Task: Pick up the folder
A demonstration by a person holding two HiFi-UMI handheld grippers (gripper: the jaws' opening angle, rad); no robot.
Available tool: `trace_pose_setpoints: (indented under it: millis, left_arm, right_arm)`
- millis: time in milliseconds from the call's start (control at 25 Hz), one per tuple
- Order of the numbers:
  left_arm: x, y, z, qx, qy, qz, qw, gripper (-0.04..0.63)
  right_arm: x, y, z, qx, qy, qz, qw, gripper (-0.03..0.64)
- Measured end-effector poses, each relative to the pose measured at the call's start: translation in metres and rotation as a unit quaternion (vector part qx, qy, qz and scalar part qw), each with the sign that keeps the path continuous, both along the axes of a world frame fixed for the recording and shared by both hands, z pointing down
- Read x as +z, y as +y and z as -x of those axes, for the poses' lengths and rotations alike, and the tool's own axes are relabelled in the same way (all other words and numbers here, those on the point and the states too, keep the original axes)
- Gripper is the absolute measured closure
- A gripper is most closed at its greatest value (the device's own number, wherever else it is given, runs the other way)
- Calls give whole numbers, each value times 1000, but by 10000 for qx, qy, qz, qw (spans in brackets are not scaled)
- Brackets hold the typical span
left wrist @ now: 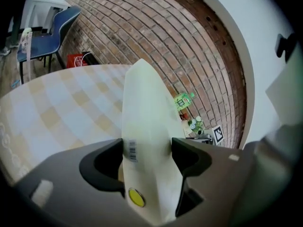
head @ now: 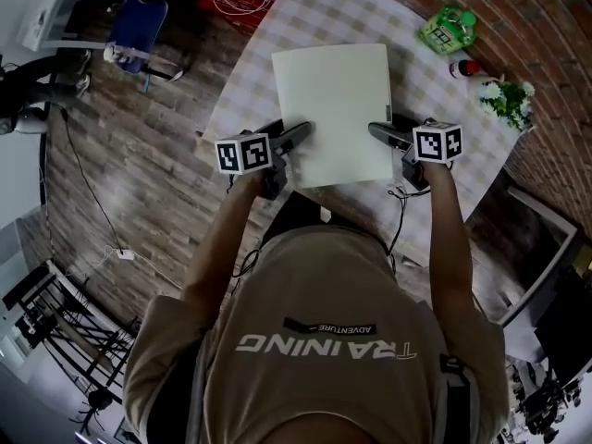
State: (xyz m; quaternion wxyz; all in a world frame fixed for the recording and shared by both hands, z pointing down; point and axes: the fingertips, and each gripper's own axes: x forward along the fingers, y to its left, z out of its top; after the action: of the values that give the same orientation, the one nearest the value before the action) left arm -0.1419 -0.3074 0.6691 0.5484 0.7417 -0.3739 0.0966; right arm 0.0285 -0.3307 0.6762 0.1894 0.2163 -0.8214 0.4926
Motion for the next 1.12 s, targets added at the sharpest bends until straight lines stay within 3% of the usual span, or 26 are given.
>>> trace_pose_setpoints:
  millis: [320,680,880,1120]
  left_arm:
    - [-48,-11,6,236,114,-782,9966,288]
    - [-118,-48,14,547,202,-1589,9856,287]
    - [-180,-86,34,646,315,-2210,9726,287]
    - [-257,-121,43,716,252,-2991,9512,287]
  right_arm:
    - [-52,-5,2,293,125,-952,9949,328]
    - [-136,-28,6,675,348,-1961,9776,328]
    - [-203,-56,26,863,355,-2666,9593,328]
    - [-276,-86,35,953,270,-3436,9339,328]
